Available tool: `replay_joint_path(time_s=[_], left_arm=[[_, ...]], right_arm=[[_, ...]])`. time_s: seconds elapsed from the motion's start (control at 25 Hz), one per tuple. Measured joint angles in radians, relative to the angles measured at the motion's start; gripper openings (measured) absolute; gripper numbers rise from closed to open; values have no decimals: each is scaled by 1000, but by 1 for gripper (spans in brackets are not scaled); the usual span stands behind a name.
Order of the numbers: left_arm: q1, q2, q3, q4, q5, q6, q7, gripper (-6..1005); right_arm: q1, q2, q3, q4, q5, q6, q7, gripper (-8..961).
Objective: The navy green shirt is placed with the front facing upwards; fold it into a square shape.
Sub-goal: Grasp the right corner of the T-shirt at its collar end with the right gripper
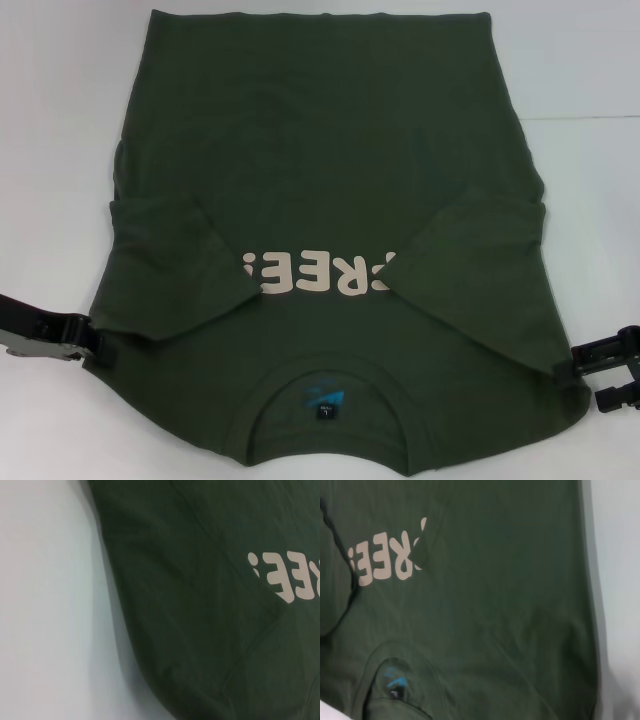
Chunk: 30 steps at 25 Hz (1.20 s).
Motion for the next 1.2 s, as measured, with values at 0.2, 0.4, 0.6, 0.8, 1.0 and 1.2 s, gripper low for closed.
replay_joint_path(time_s=[0.2,0.4,0.6,0.8,1.0,1.2], left_arm=[[-3,-1,0,0,0,-2,0,41],[-5,-3,1,0,0,-2,-2,41],[-7,-3,3,0,0,-2,-4,41],[-7,-3,4,0,0,-2,-4,41],[-8,-3,1,0,0,-2,-3,41],[-9,-3,0,0,0,-2,-2,41]], right_arm=[[0,11,-32,0,0,22,-4,856],[2,20,-39,0,0,39,-10,841],[7,21,-39,0,0,45,-10,786],[10,25,-49,0,0,48,-10,673],[16,29,-85,-2,0,55,0,652],[21,31,-91,-13,2,55,-9,537]])
